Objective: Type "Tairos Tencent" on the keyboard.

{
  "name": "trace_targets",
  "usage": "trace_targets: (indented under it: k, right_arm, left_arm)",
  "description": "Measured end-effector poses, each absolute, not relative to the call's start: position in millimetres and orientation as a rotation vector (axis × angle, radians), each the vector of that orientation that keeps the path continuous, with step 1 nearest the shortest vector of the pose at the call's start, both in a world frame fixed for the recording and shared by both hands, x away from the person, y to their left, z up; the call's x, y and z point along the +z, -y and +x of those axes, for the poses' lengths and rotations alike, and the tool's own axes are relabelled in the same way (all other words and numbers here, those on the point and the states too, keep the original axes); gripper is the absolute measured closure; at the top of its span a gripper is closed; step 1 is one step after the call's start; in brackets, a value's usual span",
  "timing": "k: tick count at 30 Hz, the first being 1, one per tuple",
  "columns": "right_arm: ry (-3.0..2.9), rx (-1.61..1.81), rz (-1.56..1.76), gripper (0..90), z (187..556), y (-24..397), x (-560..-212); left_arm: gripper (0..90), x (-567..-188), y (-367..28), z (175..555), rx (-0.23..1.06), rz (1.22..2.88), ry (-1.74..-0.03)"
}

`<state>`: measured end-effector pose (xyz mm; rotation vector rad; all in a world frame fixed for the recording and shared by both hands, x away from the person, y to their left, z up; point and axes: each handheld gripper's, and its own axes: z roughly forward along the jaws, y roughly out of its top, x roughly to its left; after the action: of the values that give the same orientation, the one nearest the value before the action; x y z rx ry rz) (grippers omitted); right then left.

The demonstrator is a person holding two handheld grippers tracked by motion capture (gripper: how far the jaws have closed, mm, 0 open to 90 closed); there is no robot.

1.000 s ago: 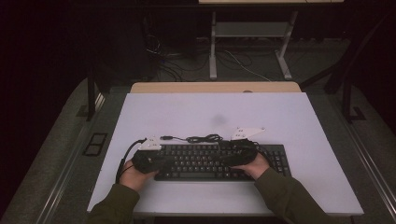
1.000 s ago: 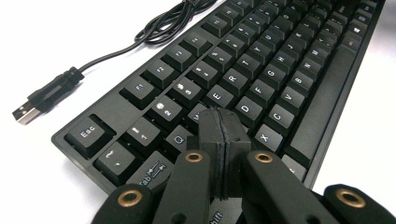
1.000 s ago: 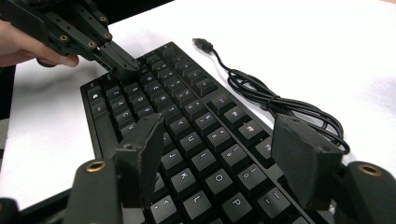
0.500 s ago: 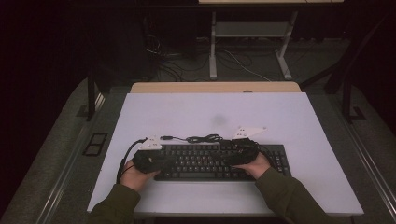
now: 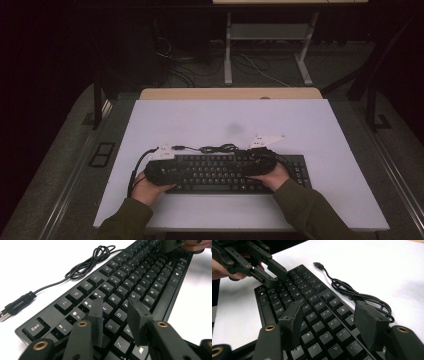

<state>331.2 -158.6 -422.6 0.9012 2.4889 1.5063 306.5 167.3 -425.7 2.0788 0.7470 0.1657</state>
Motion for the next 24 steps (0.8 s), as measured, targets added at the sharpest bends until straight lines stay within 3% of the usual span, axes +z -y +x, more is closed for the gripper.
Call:
trace_targets:
  k: [19, 24]
  right_arm:
    - [-2.501, 1.519, 0.891, 50.3, 342, 147, -420]
    - [-2.514, 1.522, 0.885, 55.4, 345, 142, -421]
  left_arm:
    - [26.0, -428, -155, 306, 0.192, 2.049, -0.753]
    - [20.9, -428, -153, 306, 0.199, 2.047, -0.754]
